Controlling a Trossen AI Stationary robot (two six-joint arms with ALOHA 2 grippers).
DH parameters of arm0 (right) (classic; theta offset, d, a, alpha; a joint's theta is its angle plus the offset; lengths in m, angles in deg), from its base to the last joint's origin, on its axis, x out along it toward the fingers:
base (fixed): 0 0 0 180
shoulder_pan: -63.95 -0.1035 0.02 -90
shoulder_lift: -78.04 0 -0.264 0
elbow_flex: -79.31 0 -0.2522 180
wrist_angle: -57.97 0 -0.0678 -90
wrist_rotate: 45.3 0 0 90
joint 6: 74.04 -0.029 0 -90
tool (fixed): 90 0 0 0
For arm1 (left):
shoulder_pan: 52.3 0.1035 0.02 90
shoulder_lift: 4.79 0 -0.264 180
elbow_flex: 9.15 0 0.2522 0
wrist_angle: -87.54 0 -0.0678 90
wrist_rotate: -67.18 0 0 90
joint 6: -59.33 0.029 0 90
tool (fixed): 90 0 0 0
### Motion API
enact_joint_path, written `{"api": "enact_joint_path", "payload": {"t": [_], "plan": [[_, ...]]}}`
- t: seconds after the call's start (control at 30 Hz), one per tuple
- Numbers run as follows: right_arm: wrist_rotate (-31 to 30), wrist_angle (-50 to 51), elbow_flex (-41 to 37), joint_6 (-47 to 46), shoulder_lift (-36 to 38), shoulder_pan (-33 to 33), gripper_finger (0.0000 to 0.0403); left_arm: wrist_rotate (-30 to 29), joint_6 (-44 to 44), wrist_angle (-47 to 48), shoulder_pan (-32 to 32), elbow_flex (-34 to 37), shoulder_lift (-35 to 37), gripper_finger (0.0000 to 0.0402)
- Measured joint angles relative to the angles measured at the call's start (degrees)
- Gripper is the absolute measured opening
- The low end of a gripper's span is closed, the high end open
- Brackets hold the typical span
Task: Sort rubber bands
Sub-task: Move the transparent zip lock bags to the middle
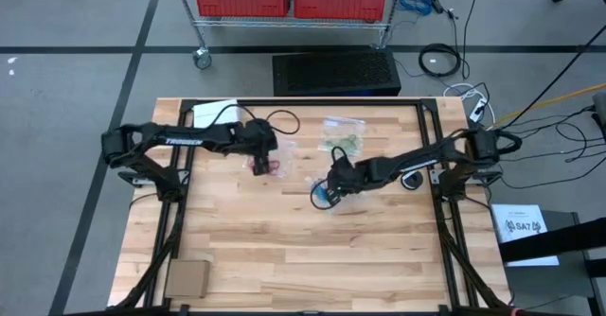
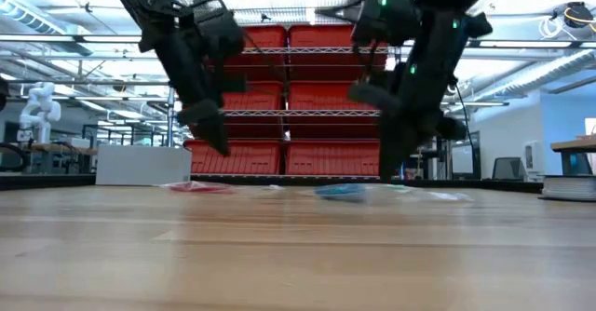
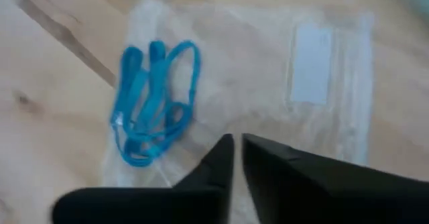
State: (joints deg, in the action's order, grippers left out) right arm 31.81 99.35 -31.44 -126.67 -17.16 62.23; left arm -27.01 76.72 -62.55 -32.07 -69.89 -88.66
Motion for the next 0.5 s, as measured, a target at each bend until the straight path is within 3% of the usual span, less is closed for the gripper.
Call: {"api": "enact_joint_path", "payload": {"t": [0.1,0.3,0.5], "plan": [[-1.44,-1.67,-0.19,-2.6,-3.08,-0.82,0.001,-3.15,-0.71,4.22,1.23,0.52,-0.61,0.0003],[-4.24,-6.4,-0.02,-4.67,-8.41,-0.65,0.0016,-3.58,-3.5,6.67,4.26,2.94,-3.14,0.0002],[-3.1,-11.12,0.09,8.91,-9.48,-0.17,0.0004,1.02,-6.1,6.63,4.29,5.77,-4.18,0.0001]]}}
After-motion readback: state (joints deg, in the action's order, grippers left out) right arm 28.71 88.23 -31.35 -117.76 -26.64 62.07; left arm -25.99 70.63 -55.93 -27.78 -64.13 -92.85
